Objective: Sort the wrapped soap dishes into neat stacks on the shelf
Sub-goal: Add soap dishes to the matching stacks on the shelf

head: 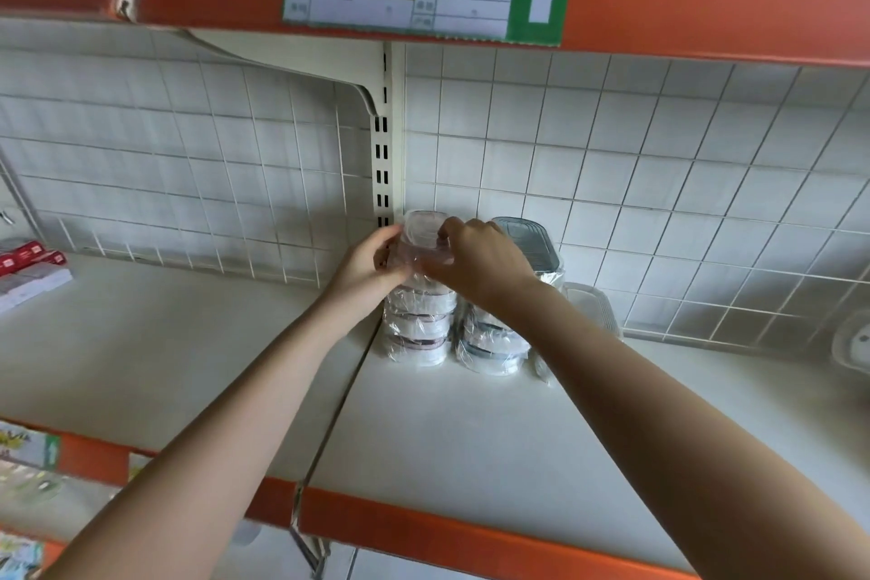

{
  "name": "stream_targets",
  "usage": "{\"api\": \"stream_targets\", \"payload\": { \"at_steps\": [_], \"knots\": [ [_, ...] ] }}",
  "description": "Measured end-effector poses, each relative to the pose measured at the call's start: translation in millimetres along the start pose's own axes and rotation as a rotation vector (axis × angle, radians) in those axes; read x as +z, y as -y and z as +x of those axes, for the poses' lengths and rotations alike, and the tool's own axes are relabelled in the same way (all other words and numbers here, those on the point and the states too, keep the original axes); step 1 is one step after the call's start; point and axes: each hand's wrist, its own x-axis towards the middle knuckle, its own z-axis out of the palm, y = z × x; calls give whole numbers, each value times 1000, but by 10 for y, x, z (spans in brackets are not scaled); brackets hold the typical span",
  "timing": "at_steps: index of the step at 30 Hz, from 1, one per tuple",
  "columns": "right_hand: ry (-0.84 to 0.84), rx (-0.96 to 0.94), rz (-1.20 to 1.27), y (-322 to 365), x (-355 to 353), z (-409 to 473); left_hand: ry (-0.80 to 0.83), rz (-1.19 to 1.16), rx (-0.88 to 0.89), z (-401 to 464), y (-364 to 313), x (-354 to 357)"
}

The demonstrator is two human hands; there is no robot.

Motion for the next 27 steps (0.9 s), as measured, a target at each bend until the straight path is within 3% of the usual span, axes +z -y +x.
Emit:
{"api": "stream_targets", "payload": {
  "at_steps": [6, 12, 17, 21, 23, 27],
  "knots": [
    [-72, -6, -257, 20, 136, -2, -26, 75, 33, 66, 100, 39],
    [-113, -17, -179, -16, 166, -22, -61, 204, 66, 89, 150, 86],
    [-497, 165, 159, -272, 59, -171, -67, 316, 118, 46, 186, 52],
    [-277, 396, 236, -517, 34, -303, -105, 392, 169, -17, 147, 73],
    [-180, 352, 211, -570, 68, -390, -121, 420, 209, -25, 144, 98],
    [-145, 244, 137, -623, 118, -457, -153, 430, 213, 15, 199, 122]
  ]
}}
